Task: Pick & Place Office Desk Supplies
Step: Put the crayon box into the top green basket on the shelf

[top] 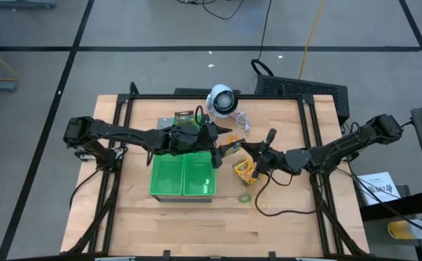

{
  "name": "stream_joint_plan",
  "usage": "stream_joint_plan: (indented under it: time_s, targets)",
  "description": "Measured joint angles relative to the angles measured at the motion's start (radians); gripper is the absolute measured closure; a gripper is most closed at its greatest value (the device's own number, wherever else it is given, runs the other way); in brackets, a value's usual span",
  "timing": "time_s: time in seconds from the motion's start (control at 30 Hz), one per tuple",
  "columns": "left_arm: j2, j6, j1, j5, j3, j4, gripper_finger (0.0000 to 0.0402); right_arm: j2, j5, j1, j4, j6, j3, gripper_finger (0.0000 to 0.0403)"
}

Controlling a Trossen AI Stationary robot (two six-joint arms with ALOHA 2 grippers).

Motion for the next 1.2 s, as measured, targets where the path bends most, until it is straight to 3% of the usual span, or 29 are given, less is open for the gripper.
stream_joint_plan:
  time_s: [0.47, 0.63, 0.77, 0.9, 1.2]
  targets:
    - [0.000, -0.070, 0.029, 0.099, 0.000, 0.001, 0.0326, 0.000, 0.000, -0.001, 0.000, -0.007, 0.000, 0.0403]
    - [0.000, -0.075, 0.051, 0.195, 0.000, 0.004, 0.0390, 0.000, 0.001, -0.001, 0.000, -0.007, 0.000, 0.0403]
    - [-0.002, -0.058, 0.056, 0.208, 0.000, 0.008, 0.0396, 0.000, 0.002, 0.000, 0.000, 0.023, 0.000, 0.0402]
    - [-0.037, 0.001, 0.056, 0.190, -0.002, -0.007, 0.0397, -0.010, -0.006, 0.017, 0.006, 0.174, 0.001, 0.0387]
    - [-0.192, 0.117, 0.057, 0.205, 0.000, -0.052, 0.0399, -0.123, -0.056, 0.068, -0.073, 0.367, 0.001, 0.0297]
